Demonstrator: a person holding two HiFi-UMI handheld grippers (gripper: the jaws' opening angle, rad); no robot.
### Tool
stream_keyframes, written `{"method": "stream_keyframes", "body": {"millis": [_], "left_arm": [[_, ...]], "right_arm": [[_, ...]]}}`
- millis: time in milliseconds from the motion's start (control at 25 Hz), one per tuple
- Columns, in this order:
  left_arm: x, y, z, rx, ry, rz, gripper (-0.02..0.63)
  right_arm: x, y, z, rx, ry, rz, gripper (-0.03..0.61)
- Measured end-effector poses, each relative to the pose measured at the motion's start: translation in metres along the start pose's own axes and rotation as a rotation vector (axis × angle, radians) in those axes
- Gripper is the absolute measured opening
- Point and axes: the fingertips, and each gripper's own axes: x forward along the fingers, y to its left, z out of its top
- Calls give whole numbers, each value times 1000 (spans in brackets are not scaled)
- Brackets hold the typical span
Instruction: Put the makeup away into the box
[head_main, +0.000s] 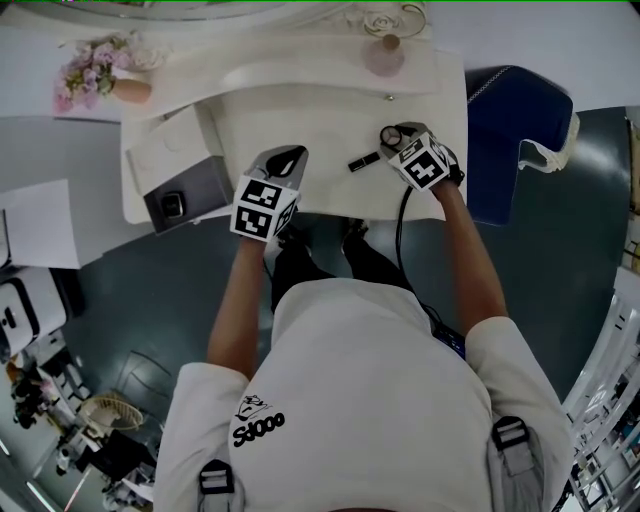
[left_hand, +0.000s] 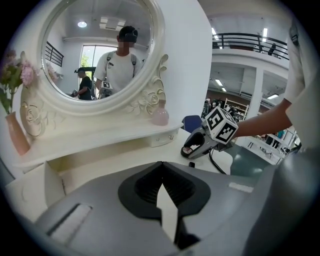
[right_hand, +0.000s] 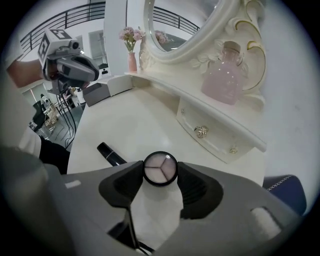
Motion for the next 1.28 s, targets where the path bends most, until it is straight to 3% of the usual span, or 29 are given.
{"method": "stream_keyframes", "body": {"millis": [360,600,960,1280], "left_arm": [[-39,37,24,-23,-102,32,18],[-81,58,45,-4,-182,55,18],[-165,113,12,-57,-233,177,18],[-237,167,-60,-166,-251,330,18]], "right_arm": [[-87,0,59,33,-140,-133,215],[-128,32,114,8,-250,-158,215],[-126,130,219,-100,-402,-45,215],[-61,226,276,-272,-368,98,215]]}}
